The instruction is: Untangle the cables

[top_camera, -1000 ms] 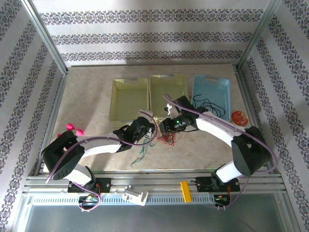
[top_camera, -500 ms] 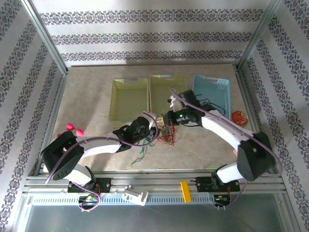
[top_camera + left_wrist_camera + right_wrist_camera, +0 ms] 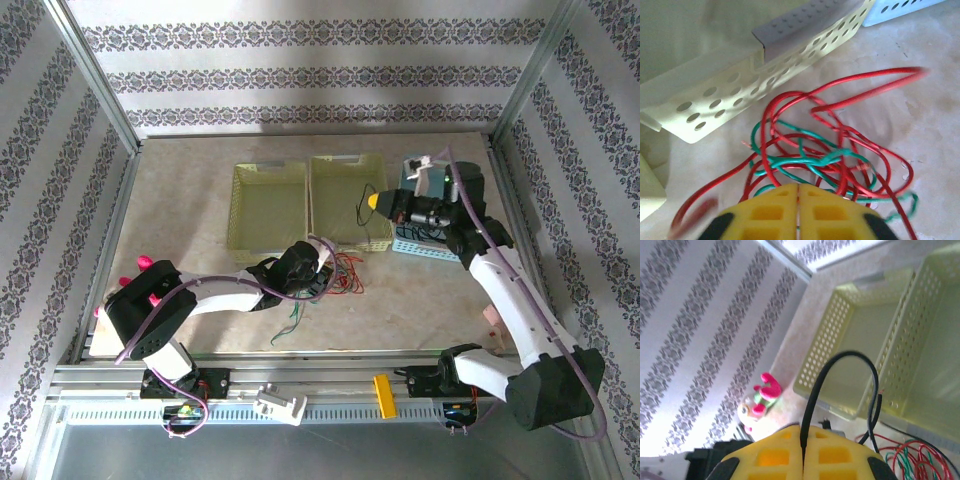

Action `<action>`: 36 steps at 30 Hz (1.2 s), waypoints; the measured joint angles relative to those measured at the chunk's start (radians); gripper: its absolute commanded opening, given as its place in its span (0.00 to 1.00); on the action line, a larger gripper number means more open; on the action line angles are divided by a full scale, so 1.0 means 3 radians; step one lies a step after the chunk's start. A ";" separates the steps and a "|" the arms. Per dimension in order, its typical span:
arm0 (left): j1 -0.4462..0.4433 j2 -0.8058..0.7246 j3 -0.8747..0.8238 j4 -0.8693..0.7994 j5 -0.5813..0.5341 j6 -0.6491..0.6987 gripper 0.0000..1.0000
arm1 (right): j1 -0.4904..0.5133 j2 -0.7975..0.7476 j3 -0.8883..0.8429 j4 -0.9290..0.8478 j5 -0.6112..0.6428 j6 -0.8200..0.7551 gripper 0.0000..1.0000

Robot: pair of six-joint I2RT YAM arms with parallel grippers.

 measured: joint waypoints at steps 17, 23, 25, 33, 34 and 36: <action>0.0000 0.0027 0.0006 -0.0001 -0.0100 -0.0014 0.00 | -0.0200 -0.0334 0.0217 0.0108 0.0665 0.0142 0.00; -0.0001 0.0023 0.0006 -0.0003 -0.0142 -0.0050 0.00 | -0.0287 -0.0225 0.0153 0.0001 0.1170 0.0134 0.00; -0.0001 0.0010 0.0006 -0.0001 -0.0181 -0.0074 0.00 | -0.0415 -0.0148 0.0094 -0.0011 0.1356 0.0131 0.00; -0.0001 -0.0142 0.0006 -0.0003 -0.0370 -0.0102 0.00 | -0.0987 0.0476 -0.0084 -0.0052 0.1794 0.0131 0.00; 0.0000 -0.0158 0.0006 -0.0004 -0.0385 -0.0102 0.00 | -0.1053 0.0544 -0.0117 -0.0053 0.1820 0.0145 0.00; -0.0001 -0.0181 0.0006 -0.0004 -0.0420 -0.0103 0.00 | -0.1165 0.0645 -0.0198 -0.0061 0.1823 0.0170 0.00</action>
